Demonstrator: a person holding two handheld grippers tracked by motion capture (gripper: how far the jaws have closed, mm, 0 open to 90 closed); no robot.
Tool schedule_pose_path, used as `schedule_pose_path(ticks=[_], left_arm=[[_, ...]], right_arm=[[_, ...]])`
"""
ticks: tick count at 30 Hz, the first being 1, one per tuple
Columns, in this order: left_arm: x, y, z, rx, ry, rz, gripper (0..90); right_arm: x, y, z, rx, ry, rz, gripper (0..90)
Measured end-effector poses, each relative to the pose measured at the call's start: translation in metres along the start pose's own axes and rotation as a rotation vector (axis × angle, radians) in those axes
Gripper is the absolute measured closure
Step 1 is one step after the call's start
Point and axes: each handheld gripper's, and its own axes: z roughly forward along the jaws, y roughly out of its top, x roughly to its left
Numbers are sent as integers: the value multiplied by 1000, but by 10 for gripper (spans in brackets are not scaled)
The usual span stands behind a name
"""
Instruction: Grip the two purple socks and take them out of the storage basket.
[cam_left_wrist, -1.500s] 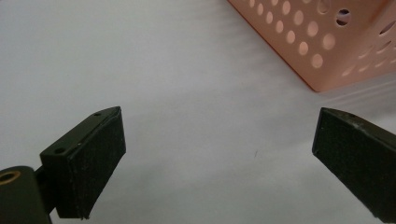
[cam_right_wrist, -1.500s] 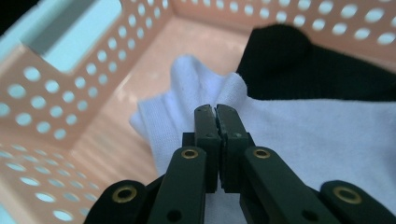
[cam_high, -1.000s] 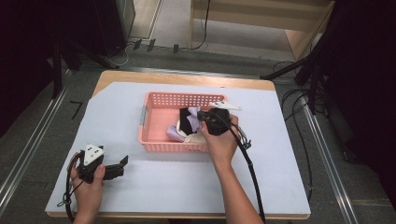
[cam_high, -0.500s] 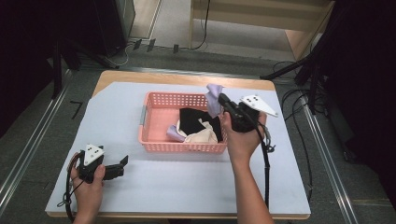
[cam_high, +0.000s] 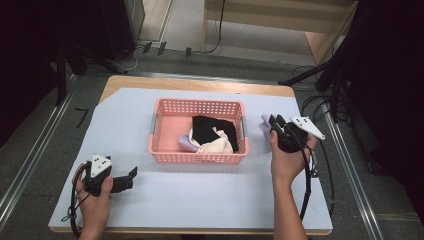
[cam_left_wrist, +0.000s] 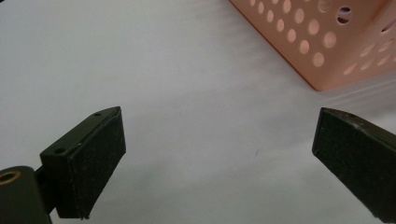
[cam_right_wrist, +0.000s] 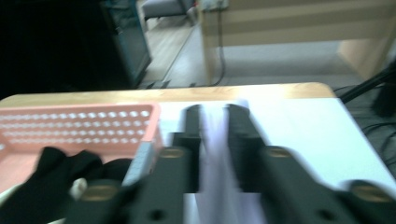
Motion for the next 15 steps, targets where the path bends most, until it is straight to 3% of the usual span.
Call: schedule_pose_path(ticks=[1,4,10,15], left_arm=[[-1,0,0,0,-1,-3,35],[0,0,0,0,0,-2,35],[0,0,0,2,-1,3,35],[0,0,0,0,-6,-2,35]], right_arm=[[0,0,0,0,0,0,693],[20,1,3,9,118,5,691],[100,-18,25,179,326,-123,763],[150,-32,42,282,438,-162,807]])
